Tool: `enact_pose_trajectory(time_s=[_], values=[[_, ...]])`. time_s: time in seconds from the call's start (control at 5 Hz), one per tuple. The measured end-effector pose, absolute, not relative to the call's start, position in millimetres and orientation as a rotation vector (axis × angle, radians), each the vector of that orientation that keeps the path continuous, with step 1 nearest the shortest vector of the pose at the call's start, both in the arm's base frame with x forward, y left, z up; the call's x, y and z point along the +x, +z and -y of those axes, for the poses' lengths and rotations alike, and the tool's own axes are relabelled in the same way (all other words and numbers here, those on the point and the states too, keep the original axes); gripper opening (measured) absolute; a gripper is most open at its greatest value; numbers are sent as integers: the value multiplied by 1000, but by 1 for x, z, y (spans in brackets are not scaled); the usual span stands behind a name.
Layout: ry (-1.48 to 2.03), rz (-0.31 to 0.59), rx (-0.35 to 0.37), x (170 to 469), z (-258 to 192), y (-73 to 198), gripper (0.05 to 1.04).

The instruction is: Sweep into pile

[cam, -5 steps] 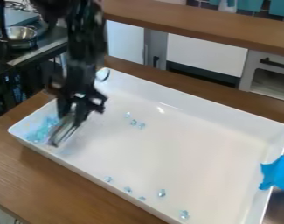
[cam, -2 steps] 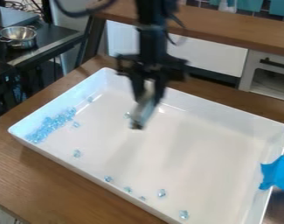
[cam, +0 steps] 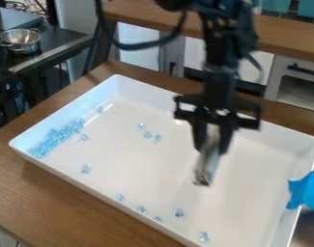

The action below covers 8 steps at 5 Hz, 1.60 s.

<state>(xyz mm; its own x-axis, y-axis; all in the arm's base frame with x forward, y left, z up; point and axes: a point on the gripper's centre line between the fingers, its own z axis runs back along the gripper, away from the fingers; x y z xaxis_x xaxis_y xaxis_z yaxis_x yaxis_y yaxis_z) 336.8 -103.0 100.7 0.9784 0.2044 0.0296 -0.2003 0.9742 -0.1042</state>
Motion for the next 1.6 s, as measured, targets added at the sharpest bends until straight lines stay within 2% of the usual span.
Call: enact_pose_trajectory(time_s=[0.2, 0.6, 1.2, 1.6], values=[[212, 54, -66, 336, 121, 83, 370], [195, 90, -43, 331, 139, 55, 370], [185, 66, -16, 317, 131, 38, 370], [185, 68, 16, 314, 108, 37, 370]])
